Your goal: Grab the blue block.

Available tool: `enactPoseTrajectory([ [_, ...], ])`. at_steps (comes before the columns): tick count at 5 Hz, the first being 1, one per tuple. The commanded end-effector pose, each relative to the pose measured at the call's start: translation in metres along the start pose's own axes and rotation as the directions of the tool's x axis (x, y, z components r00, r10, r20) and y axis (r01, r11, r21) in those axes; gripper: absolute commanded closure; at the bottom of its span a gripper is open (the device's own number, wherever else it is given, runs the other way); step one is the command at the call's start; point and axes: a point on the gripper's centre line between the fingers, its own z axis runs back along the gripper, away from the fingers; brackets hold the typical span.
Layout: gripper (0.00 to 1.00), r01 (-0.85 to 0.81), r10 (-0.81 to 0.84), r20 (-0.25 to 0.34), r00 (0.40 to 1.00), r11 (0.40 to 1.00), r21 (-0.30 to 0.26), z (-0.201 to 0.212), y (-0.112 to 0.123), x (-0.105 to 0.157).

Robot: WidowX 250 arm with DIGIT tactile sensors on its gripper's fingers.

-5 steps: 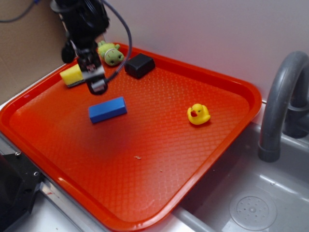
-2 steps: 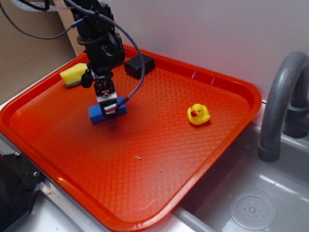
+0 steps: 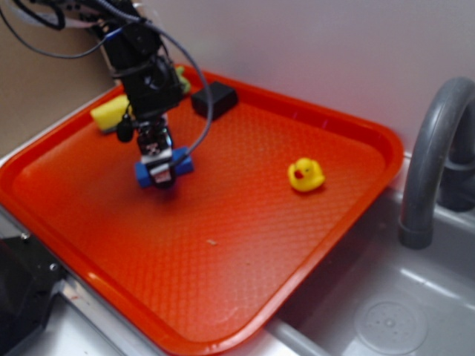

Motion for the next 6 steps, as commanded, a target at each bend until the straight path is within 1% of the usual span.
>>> enactPoseTrajectory([
  [1,0.00,0.043,-0.044,0.018,0.999,0.999,0.014,0.002,-0.019,0.005],
  [2,1.00,-0.013,0.024,-0.054,0.998,0.983,0.181,0.002,-0.021,0.008],
  [4,1.00,-0.049,0.065,-0.066,0.996,0.973,0.225,0.002,-0.020,0.005],
  [5,1.00,-0.080,0.093,-0.053,0.994,0.974,0.210,0.027,-0.018,0.007],
  [6,1.00,-0.245,0.265,-0.042,0.963,0.932,0.266,0.077,-0.019,0.014],
])
